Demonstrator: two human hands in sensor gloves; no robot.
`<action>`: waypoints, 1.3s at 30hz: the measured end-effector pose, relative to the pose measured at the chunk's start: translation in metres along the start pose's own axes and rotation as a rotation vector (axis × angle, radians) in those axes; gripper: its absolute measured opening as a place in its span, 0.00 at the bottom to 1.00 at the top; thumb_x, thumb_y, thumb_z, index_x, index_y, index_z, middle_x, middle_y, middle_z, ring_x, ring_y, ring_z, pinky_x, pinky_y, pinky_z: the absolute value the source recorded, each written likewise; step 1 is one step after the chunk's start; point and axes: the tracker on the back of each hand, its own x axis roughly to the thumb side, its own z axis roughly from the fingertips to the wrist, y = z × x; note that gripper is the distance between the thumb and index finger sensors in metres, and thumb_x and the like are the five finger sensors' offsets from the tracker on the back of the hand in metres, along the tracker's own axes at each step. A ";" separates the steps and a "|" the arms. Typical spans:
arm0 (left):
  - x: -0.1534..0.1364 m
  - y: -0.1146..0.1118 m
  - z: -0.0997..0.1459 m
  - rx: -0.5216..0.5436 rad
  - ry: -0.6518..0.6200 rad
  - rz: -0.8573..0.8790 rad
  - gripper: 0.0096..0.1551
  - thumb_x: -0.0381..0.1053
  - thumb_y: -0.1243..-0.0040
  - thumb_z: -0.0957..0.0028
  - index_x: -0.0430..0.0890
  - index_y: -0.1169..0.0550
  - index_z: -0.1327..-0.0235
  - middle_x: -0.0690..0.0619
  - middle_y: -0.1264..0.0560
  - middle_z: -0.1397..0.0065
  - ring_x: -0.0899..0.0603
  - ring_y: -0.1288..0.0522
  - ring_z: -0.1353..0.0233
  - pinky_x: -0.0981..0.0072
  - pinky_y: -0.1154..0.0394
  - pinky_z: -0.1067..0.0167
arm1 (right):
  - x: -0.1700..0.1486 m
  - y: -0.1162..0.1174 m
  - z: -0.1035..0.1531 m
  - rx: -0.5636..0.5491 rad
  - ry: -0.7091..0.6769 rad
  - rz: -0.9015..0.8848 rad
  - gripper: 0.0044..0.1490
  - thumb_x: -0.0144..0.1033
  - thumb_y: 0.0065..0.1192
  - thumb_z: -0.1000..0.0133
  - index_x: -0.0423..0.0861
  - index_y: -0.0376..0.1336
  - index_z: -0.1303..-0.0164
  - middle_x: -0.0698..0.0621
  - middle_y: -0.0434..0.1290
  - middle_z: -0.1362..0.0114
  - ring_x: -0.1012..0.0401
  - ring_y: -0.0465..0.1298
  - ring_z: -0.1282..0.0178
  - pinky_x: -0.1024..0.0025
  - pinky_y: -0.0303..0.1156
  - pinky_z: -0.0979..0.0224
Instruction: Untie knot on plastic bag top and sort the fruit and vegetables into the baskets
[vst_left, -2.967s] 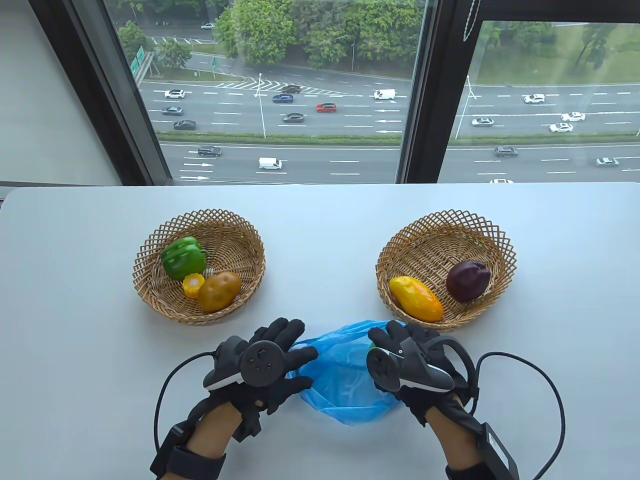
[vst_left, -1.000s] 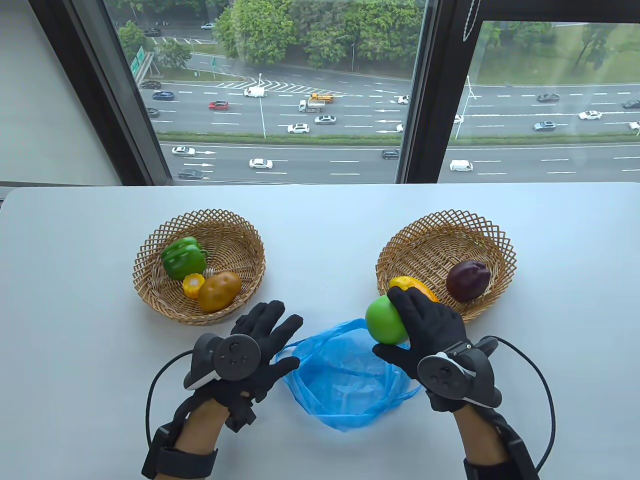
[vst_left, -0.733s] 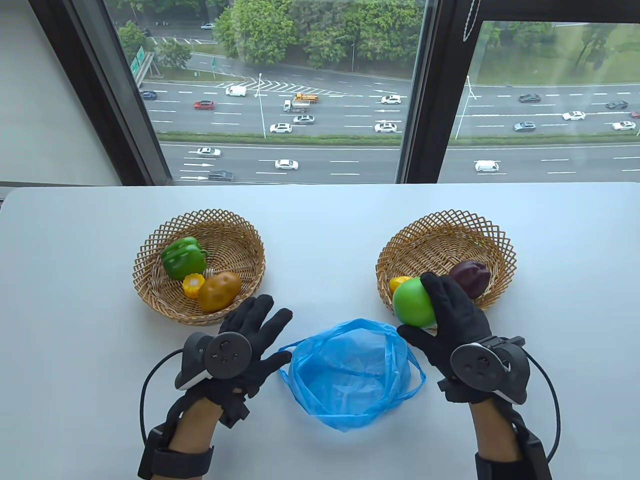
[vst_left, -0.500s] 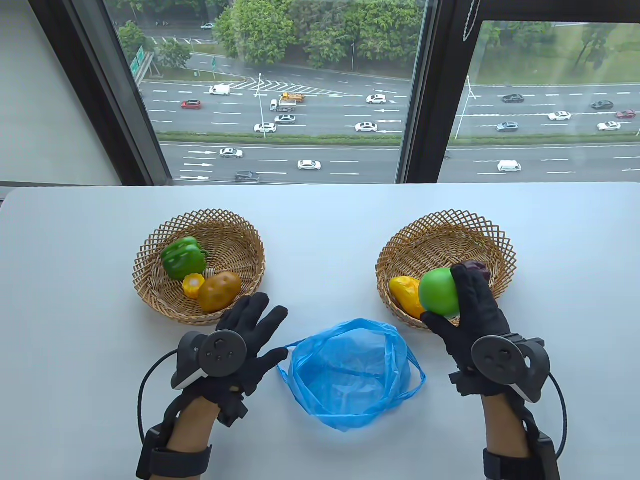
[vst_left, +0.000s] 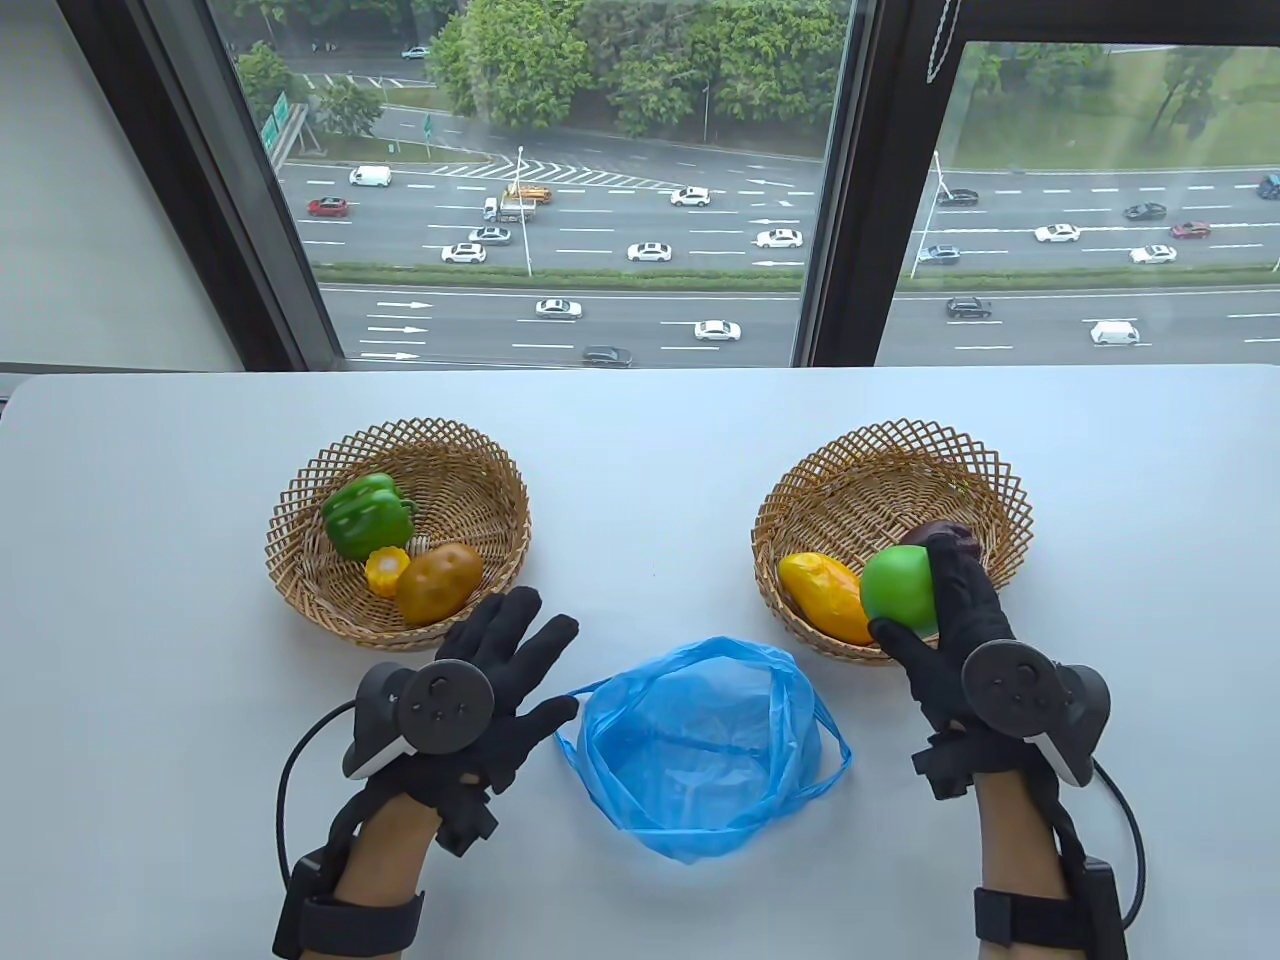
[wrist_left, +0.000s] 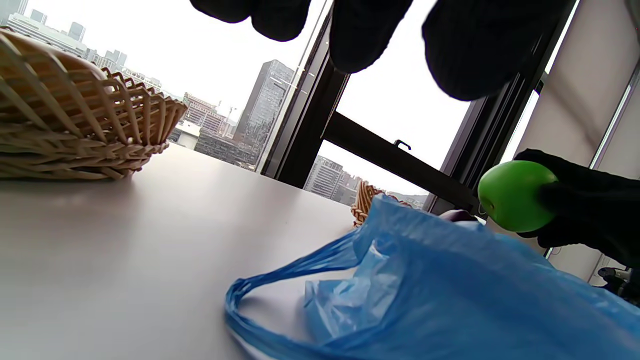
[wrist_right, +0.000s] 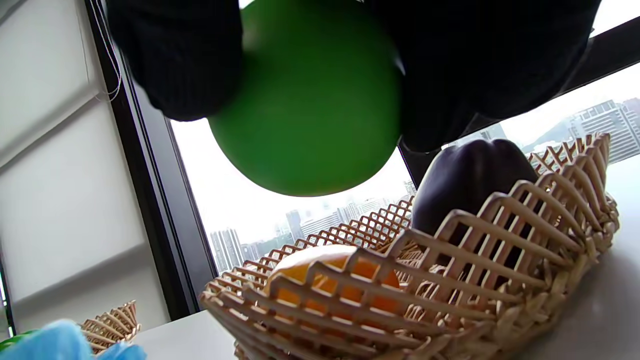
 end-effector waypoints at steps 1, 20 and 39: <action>0.000 0.000 0.000 0.002 0.001 0.002 0.44 0.66 0.40 0.50 0.56 0.35 0.18 0.43 0.48 0.11 0.29 0.52 0.16 0.31 0.50 0.27 | 0.000 0.003 -0.001 0.012 -0.005 0.059 0.58 0.56 0.68 0.45 0.46 0.46 0.11 0.25 0.60 0.19 0.36 0.79 0.35 0.36 0.74 0.36; 0.001 -0.001 0.000 0.006 -0.012 0.005 0.45 0.66 0.40 0.50 0.56 0.37 0.17 0.43 0.48 0.11 0.30 0.52 0.16 0.31 0.50 0.27 | -0.019 0.023 -0.003 -0.012 0.043 0.186 0.48 0.47 0.69 0.42 0.46 0.52 0.14 0.33 0.62 0.18 0.37 0.74 0.29 0.31 0.69 0.33; 0.008 0.004 0.002 0.051 -0.032 -0.029 0.45 0.65 0.42 0.49 0.54 0.37 0.17 0.44 0.49 0.11 0.31 0.54 0.16 0.31 0.52 0.27 | 0.000 0.011 -0.001 0.048 -0.015 0.158 0.38 0.42 0.58 0.36 0.42 0.56 0.15 0.35 0.58 0.15 0.31 0.61 0.20 0.25 0.60 0.30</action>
